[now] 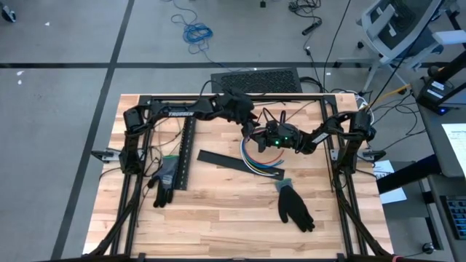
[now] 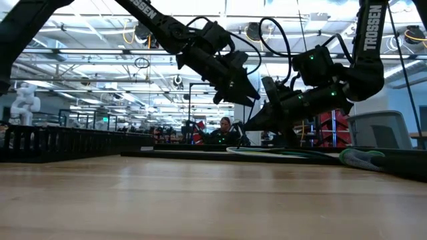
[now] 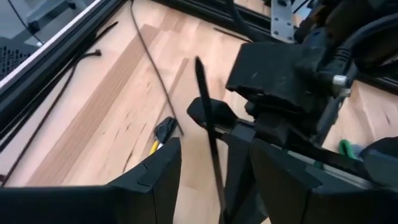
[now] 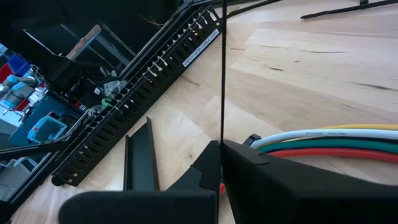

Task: Ziptie cables
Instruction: Wrap the cable wires with the black ziptie

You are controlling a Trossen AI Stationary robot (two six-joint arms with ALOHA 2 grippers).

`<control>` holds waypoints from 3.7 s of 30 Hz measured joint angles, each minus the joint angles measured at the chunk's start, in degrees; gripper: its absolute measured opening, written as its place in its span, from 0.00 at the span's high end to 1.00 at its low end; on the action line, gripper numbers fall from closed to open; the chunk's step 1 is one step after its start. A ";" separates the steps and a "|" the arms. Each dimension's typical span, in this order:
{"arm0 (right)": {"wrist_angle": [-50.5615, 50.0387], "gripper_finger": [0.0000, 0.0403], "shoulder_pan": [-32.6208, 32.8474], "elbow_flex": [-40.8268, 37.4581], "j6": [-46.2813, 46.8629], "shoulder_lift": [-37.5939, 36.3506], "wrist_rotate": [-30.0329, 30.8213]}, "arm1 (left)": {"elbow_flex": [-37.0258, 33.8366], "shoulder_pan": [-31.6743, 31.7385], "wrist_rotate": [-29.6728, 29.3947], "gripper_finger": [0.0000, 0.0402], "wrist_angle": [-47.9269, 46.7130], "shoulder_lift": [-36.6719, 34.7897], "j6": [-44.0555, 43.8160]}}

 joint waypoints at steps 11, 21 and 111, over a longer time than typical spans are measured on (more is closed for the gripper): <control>0.03 1.00 0.02 0.00 -0.20 0.00 0.00 | 0.00 -0.39 0.32 0.87 -1.89 0.00 2.26; 0.16 1.00 -0.03 0.00 -0.20 0.00 0.09 | -0.02 -0.73 -4.69 1.00 -1.53 0.00 6.08; -8.24 1.00 2.38 6.08 -2.97 0.00 -0.33 | -0.04 -0.81 -0.07 0.54 -11.15 -5.45 1.60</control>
